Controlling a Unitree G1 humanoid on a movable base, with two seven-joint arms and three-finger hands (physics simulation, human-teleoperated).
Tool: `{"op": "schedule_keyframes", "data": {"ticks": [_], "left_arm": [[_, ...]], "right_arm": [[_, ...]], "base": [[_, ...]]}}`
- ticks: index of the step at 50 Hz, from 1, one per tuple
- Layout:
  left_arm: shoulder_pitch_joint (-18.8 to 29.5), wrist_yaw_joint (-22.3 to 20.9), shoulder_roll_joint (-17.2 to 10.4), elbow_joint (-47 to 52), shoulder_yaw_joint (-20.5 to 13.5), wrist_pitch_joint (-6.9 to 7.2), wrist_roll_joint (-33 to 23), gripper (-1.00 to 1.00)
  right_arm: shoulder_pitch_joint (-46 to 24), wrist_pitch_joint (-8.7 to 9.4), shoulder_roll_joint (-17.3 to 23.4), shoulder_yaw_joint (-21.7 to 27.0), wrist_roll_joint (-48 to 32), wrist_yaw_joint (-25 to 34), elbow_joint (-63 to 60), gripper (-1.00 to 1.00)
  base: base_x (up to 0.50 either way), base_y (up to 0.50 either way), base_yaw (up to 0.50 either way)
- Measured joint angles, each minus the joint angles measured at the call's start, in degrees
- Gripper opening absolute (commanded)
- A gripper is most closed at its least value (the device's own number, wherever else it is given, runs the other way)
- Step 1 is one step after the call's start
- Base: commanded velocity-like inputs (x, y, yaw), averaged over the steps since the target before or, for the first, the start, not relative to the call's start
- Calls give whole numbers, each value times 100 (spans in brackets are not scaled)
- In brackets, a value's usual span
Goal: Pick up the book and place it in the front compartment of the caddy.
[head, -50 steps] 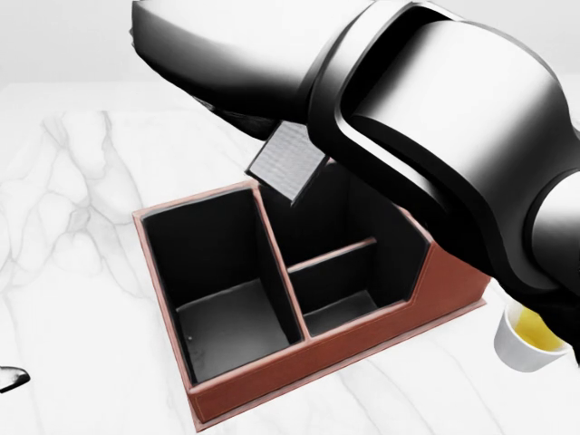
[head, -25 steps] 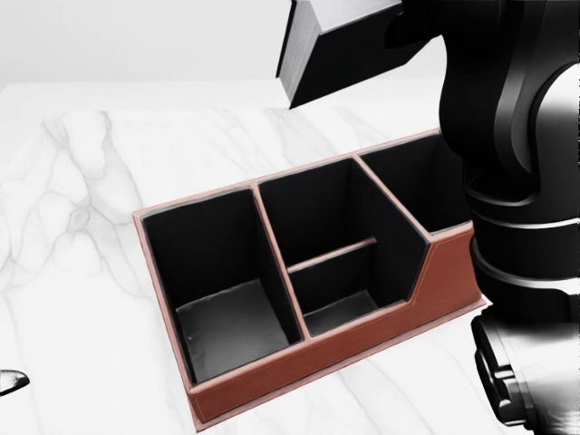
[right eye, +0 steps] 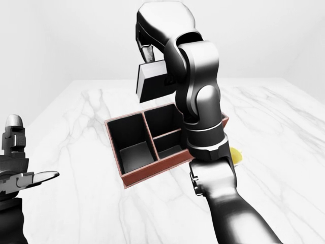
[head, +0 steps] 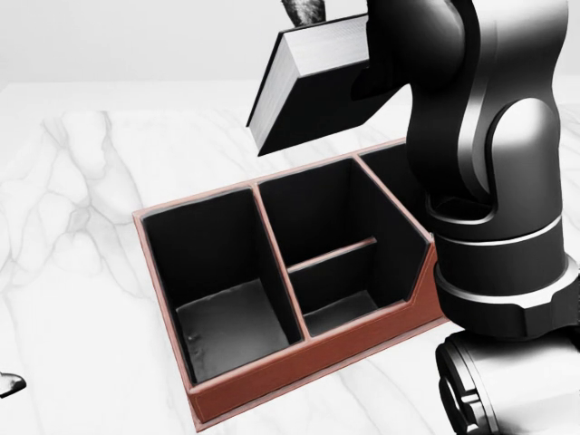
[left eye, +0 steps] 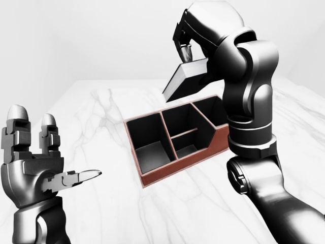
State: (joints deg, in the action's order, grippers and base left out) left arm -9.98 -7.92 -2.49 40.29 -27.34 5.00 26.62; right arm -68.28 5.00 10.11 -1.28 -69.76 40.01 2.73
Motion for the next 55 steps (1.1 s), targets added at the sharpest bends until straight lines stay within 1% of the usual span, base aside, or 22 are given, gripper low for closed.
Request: {"op": "schedule_keyframes", "data": {"ticks": [17, 32, 55], "left_arm": [[-48, -39, 37, 73, -41, 0, 5, 100], [-48, -48, 42, 16, -35, 0, -11, 100], [-69, -80, 51, -55, -55, 0, 6, 100]], "right_arm": [[214, 0, -129, -8, 267, 0, 155, -100], [311, 0, -143, -34, 578, 0, 477, -100], [369, 0, -126, -22, 713, 0, 826, -100]], "base": [[0, 0, 0], [0, 0, 0], [0, 0, 0]]}}
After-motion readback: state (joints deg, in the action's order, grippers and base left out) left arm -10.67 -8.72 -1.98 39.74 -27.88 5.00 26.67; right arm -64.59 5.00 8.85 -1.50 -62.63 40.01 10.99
